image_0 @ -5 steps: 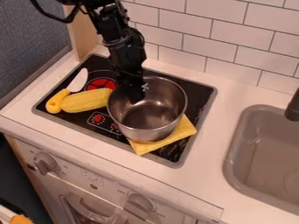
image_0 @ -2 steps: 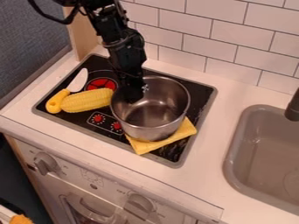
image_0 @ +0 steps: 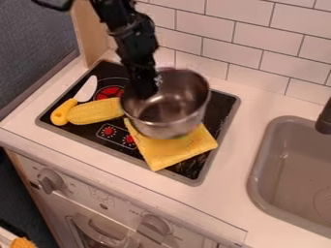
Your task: Move the silver bowl to the left burner
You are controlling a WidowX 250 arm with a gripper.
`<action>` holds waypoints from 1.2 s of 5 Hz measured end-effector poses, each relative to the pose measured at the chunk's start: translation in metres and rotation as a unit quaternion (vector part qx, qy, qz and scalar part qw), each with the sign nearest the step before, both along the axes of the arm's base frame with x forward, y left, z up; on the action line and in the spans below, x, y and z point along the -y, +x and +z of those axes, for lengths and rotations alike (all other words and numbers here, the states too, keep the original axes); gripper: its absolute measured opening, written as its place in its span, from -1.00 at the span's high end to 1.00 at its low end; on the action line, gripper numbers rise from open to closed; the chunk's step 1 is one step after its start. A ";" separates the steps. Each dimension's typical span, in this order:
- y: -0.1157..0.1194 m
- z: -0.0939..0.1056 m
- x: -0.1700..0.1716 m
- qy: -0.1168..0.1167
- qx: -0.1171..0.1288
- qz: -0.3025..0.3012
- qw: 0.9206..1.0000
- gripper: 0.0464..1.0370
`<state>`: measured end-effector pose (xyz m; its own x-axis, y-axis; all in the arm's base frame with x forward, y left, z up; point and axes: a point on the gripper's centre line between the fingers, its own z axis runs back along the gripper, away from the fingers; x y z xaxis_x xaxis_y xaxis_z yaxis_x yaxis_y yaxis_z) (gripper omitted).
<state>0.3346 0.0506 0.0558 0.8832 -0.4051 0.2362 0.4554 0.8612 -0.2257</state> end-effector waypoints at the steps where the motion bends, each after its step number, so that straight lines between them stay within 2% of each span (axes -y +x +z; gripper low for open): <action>1: 0.014 0.030 -0.014 0.010 0.033 0.027 0.999 0.94; 2: 0.028 0.053 -0.029 0.018 0.060 0.040 0.997 0.94; 3: 0.042 0.057 -0.048 0.022 0.064 0.054 0.996 0.94; 4: 0.050 0.055 -0.071 0.026 0.066 0.077 0.995 0.94; 6: 0.051 0.025 -0.101 0.036 0.028 0.112 0.993 0.94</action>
<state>0.3854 0.1512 0.0808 0.9396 -0.2170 0.2648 0.2601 0.9553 -0.1402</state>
